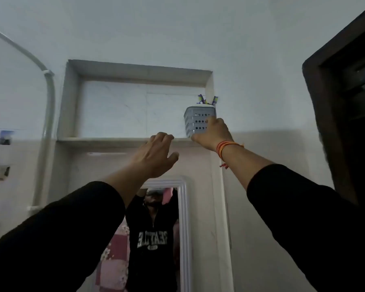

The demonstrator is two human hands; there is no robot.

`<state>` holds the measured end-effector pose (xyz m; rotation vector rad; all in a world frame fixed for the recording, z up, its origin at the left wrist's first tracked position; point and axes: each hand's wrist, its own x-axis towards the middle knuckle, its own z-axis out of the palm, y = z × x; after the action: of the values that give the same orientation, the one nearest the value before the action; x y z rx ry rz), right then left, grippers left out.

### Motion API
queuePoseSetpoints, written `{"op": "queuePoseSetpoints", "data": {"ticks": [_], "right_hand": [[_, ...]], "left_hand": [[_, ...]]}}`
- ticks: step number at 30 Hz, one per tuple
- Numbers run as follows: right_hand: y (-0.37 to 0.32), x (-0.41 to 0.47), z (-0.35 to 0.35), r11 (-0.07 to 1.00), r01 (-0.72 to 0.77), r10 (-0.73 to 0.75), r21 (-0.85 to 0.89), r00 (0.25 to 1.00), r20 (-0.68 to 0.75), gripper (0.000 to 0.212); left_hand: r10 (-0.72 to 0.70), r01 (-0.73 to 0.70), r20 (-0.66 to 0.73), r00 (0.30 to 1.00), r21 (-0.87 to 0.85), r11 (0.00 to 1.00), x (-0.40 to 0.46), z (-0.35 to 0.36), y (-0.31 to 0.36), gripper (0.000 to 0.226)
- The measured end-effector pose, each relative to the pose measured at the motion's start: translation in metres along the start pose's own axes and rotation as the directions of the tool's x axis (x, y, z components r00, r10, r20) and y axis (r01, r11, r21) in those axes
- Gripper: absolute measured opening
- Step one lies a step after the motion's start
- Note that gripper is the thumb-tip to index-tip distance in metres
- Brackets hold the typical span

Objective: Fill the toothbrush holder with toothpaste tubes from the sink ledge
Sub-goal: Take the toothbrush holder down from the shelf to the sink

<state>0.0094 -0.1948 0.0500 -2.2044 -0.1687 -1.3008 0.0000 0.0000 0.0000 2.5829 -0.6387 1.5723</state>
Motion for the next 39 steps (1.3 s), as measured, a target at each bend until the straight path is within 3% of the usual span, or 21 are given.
{"op": "queuePoseSetpoints", "data": {"ticks": [6, 16, 22, 26, 34, 39], "right_hand": [[0.021, 0.063, 0.049, 0.996, -0.081, 0.082, -0.042, 0.997, 0.014, 0.086], [0.018, 0.11, 0.101, 0.97, -0.242, 0.232, -0.007, 0.936, -0.263, 0.113], [0.011, 0.121, 0.102, 0.949, -0.301, 0.314, 0.09, 0.919, -0.237, 0.126], [0.006, 0.114, 0.086, 0.928, -0.319, 0.356, 0.194, 0.913, -0.201, 0.12], [-0.017, 0.079, 0.034, 0.934, -0.204, 0.253, 0.295, 0.958, -0.136, 0.109], [-0.023, 0.034, 0.02, 0.935, -0.151, 0.201, 0.321, 0.972, -0.126, 0.114]], "left_hand": [[-0.033, 0.032, 0.025, 0.999, 0.032, 0.999, 0.057, 0.053, -0.012, 0.063], [0.031, -0.025, -0.05, 0.998, 0.112, 0.993, 0.069, 0.122, -0.055, 0.081], [0.051, -0.044, -0.086, 0.995, 0.086, 0.995, 0.07, 0.133, -0.058, 0.085], [0.062, -0.058, -0.084, 0.995, 0.055, 0.997, 0.068, 0.131, -0.059, 0.086], [0.064, -0.064, -0.002, 0.998, -0.053, 0.997, 0.061, 0.112, -0.062, 0.087], [0.016, -0.014, 0.005, 1.0, -0.258, 0.966, 0.029, 0.103, -0.054, 0.08]]}}
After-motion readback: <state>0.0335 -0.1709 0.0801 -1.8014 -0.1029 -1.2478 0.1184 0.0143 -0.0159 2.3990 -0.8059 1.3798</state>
